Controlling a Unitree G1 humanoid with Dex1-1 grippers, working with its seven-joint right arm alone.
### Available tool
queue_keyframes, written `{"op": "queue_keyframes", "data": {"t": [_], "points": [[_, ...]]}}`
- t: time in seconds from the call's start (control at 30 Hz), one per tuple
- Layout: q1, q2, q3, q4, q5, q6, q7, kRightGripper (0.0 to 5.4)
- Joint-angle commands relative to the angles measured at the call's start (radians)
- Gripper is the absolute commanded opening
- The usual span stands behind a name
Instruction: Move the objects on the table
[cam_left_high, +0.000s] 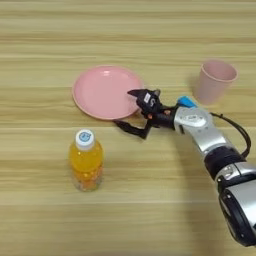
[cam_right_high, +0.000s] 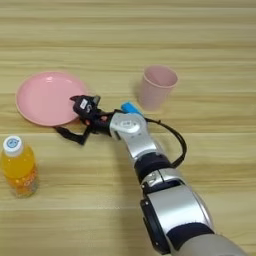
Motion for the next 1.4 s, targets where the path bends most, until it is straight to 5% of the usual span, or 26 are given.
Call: {"op": "queue_keyframes", "data": {"t": [0.03,0.3,0.7,1.03,1.4], "points": [[-0.044,-0.027,-0.021,-0.098,0.048,-0.011,0.035,5.37],[0.001,-0.039,-0.022,-0.2,0.096,-0.01,0.145,5.37],[0.046,-0.091,-0.143,-0.474,0.32,0.133,0.25,5.37],[0.059,-0.186,-0.286,-0.646,0.445,0.259,0.194,5.37],[-0.039,-0.31,-0.448,-0.437,0.464,0.243,0.099,5.37]]}}
